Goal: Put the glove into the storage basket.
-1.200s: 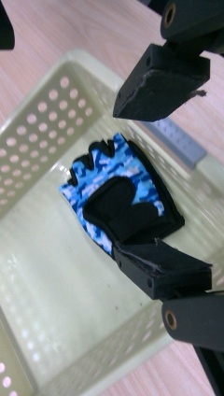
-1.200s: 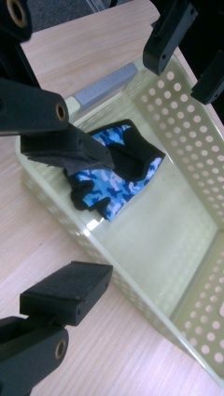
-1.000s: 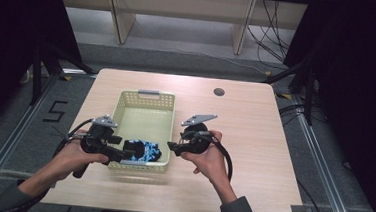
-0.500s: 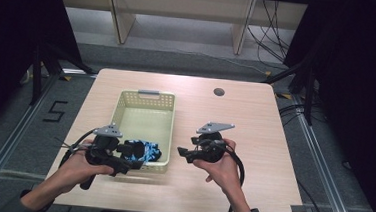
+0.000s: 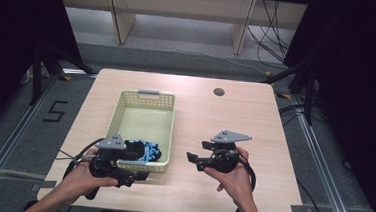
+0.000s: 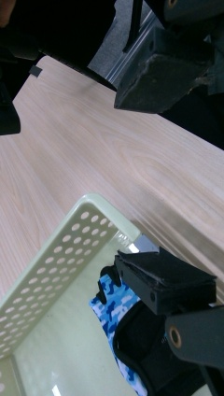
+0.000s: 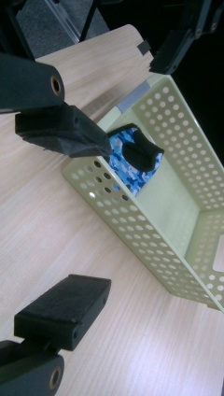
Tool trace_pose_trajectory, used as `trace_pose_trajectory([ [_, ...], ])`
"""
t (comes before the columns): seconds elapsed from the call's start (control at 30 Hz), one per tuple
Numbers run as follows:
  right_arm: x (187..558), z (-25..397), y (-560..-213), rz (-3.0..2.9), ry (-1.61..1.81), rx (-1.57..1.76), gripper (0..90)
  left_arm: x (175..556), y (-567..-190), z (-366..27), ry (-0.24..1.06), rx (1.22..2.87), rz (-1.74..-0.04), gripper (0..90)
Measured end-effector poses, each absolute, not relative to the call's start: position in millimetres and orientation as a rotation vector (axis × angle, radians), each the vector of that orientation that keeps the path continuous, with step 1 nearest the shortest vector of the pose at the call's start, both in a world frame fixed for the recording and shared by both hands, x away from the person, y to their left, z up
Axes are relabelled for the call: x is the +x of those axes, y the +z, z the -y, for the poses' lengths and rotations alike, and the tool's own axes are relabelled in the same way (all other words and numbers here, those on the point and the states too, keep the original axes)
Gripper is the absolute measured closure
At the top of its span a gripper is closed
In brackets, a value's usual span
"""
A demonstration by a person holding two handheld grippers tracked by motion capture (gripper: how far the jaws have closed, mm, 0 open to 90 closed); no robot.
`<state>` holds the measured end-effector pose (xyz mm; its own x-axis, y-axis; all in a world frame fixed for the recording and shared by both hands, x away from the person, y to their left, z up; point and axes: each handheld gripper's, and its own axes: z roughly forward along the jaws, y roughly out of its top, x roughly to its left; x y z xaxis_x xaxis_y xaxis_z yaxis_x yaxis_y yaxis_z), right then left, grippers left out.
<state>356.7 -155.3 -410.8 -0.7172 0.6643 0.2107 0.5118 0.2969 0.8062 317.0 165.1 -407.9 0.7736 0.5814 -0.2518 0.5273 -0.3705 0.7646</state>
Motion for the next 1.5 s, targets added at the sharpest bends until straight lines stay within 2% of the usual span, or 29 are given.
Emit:
trace_pose_trajectory([
  [0.7,338.1,167.8,-427.0,-2.387,1.423,1.081,29.6,290.6,-430.3,-151.8,0.086,2.026,-0.741,20.9],
  [1.07,330.8,169.5,-443.2,-2.403,1.421,1.091,29.5,282.8,-444.8,-153.6,0.136,2.074,-0.677,20.8],
  [1.2,325.8,169.6,-445.8,-2.412,1.414,1.103,29.0,280.5,-452.3,-151.8,0.111,2.077,-0.689,20.8],
  [1.4,321.2,170.9,-454.8,-2.418,1.436,1.089,21.1,279.9,-464.6,-152.6,0.106,2.091,-0.694,20.5],
  [1.5,317.9,170.8,-458.3,-2.426,1.428,1.052,17.9,277.8,-471.9,-151.3,0.065,2.093,-0.721,19.1],
])
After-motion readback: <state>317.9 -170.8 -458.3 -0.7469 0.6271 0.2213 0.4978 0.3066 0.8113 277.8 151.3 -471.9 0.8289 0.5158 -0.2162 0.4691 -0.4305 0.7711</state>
